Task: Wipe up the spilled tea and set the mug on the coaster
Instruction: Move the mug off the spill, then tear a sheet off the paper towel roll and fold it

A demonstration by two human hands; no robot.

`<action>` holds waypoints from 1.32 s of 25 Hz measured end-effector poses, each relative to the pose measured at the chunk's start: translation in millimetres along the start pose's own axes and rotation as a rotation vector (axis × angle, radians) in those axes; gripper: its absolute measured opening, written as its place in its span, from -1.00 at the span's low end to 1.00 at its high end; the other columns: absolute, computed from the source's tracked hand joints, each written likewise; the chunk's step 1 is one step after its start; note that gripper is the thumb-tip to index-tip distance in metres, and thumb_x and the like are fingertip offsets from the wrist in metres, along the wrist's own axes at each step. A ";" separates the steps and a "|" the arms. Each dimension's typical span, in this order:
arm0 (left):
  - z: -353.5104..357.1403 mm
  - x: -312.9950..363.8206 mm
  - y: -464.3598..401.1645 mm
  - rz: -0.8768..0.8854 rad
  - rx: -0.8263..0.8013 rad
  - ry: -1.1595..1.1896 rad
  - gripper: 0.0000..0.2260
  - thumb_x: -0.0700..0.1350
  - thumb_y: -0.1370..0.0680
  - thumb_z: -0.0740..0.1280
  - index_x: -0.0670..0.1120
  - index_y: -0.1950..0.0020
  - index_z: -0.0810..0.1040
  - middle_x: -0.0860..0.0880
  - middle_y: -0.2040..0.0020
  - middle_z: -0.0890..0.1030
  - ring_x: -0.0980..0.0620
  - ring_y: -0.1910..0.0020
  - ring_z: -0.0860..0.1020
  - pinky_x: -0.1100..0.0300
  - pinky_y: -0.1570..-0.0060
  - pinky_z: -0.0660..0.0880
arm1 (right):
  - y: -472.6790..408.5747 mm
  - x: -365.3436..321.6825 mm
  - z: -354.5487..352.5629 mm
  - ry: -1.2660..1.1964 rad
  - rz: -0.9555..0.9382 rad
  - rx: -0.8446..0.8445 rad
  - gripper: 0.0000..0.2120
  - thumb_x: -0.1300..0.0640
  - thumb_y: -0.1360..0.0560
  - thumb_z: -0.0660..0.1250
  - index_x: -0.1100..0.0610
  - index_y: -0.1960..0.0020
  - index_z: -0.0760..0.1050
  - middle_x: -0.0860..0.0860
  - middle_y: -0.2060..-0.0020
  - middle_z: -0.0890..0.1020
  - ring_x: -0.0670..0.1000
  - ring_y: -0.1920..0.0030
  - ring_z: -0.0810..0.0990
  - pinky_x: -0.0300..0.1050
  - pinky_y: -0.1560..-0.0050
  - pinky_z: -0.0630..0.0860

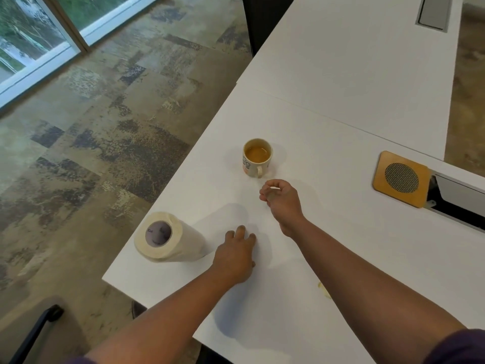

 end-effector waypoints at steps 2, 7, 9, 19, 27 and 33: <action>-8.2 3.0 13.9 0.007 0.036 0.013 -0.48 -0.02 -0.60 0.38 -0.05 -0.52 0.34 -0.12 -0.55 0.25 -0.18 -0.45 0.33 -0.04 -0.23 0.52 | 17.5 0.2 -9.3 0.061 -0.025 -0.046 -0.84 0.24 -0.55 0.32 0.00 0.03 0.59 -0.08 0.16 0.72 -0.08 0.11 0.70 -0.20 0.08 0.56; -41.3 12.3 62.9 0.063 0.211 0.049 -0.68 -0.11 -0.64 0.29 -0.07 -0.40 0.48 -0.09 -0.43 0.47 -0.15 -0.37 0.48 -0.01 -0.22 0.53 | 66.9 0.4 -23.7 0.158 -0.092 -0.202 -0.81 0.34 -0.48 0.34 0.08 0.08 0.62 0.01 0.07 0.71 0.05 -0.02 0.68 -0.10 -0.01 0.62; -62.1 17.6 84.1 0.083 0.298 0.113 -0.67 -0.17 -0.64 0.28 -0.04 -0.41 0.50 -0.03 -0.39 0.53 -0.10 -0.32 0.53 -0.01 -0.20 0.56 | 85.4 -1.9 -21.3 0.184 -0.116 -0.261 -0.80 0.36 -0.48 0.35 0.10 0.04 0.63 0.03 0.05 0.71 0.07 -0.04 0.67 -0.03 -0.11 0.61; -139.1 -27.8 151.7 -0.139 0.656 0.200 -0.60 -0.19 -0.62 0.32 0.03 -0.46 0.47 -0.04 -0.55 0.35 -0.15 -0.53 0.28 -0.20 -0.41 0.36 | 158.1 -26.8 37.8 0.575 -0.505 -0.524 -0.62 0.13 -0.44 0.47 0.02 -0.24 0.54 -0.07 -0.14 0.62 -0.05 -0.04 0.60 -0.30 0.05 0.49; -147.4 -94.4 127.0 -0.347 0.426 0.268 -0.55 -0.19 -0.58 0.31 0.05 -0.46 0.44 -0.10 -0.32 0.56 -0.14 -0.09 0.58 0.02 0.11 0.54 | 172.2 -17.5 79.3 0.744 -0.620 -0.415 -0.50 -0.10 -0.37 0.55 -0.01 -0.25 0.55 -0.05 -0.14 0.63 -0.03 -0.05 0.59 -0.03 -0.03 0.59; -145.7 -102.4 126.2 -0.371 0.361 0.285 -0.67 -0.11 -0.58 0.32 0.06 -0.34 0.49 -0.06 -0.08 0.58 -0.07 0.15 0.51 0.12 0.30 0.45 | 173.4 -11.8 85.4 0.660 -0.715 -0.385 -0.81 0.05 -0.46 0.49 0.07 -0.05 0.69 0.01 0.00 0.70 0.00 0.05 0.61 -0.03 0.03 0.57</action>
Point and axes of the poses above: each hand's wrist, its own y-axis away from the middle knuckle, its own z-axis out of the palm, x = y × z, the point moved 2 cm from there along -y, towards the middle knuckle
